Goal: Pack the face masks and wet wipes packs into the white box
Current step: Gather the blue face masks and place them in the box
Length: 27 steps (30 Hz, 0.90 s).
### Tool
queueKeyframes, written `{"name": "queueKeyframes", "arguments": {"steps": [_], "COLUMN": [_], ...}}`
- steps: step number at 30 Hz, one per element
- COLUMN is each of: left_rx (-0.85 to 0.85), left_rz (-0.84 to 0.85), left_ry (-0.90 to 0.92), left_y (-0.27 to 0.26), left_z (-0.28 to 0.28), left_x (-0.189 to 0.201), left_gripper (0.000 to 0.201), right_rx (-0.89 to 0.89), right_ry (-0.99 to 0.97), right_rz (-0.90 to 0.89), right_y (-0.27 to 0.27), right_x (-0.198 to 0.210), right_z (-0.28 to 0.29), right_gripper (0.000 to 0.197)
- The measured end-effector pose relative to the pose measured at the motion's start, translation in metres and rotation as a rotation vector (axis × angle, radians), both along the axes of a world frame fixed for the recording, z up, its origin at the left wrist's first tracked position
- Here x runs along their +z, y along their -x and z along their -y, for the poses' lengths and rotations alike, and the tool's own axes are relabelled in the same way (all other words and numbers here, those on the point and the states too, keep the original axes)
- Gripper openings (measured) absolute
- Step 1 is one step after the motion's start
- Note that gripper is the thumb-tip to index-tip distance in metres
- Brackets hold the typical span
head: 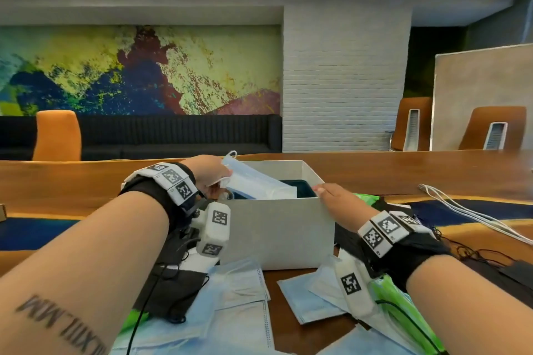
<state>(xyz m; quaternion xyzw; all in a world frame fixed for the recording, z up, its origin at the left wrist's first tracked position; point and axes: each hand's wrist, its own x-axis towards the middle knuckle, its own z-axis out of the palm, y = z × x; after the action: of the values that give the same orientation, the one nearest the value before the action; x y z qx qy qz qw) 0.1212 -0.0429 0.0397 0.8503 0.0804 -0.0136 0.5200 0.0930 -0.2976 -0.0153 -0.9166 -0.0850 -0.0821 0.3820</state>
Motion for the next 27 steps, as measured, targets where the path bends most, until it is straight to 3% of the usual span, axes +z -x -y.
{"name": "queueKeyframes", "arguments": {"steps": [6, 9, 13, 19, 21, 24, 27], "left_rx": [-0.056, -0.12, -0.196, -0.193, -0.209, -0.136, -0.143], "left_rz": [0.026, -0.06, -0.128, -0.093, -0.065, -0.052, -0.001], "left_ry": [-0.098, -0.372, -0.499, -0.864, -0.856, -0.58, -0.437], "left_y": [-0.009, -0.013, -0.02, -0.003, 0.002, 0.008, 0.01], "left_z": [0.022, 0.025, 0.022, 0.039, 0.043, 0.044, 0.033], "left_x": [-0.005, -0.003, -0.001, 0.003, 0.003, 0.002, 0.004], "left_gripper": [0.025, 0.024, 0.018, 0.026, 0.032, 0.036, 0.041], "right_rx": [0.025, 0.062, 0.076, 0.087, 0.087, 0.088, 0.085], "right_ry": [-0.032, 0.016, 0.009, 0.032, 0.038, 0.034, 0.031], "right_rz": [0.024, 0.037, 0.045, 0.049, 0.05, 0.057, 0.058], "right_y": [-0.011, -0.016, -0.017, -0.015, -0.017, -0.018, -0.017], "right_x": [-0.012, -0.018, -0.019, -0.021, -0.021, -0.022, -0.022], "right_z": [0.003, 0.007, 0.008, 0.009, 0.009, 0.01, 0.01], "right_gripper": [0.045, 0.047, 0.047, 0.047, 0.047, 0.046, 0.046]}}
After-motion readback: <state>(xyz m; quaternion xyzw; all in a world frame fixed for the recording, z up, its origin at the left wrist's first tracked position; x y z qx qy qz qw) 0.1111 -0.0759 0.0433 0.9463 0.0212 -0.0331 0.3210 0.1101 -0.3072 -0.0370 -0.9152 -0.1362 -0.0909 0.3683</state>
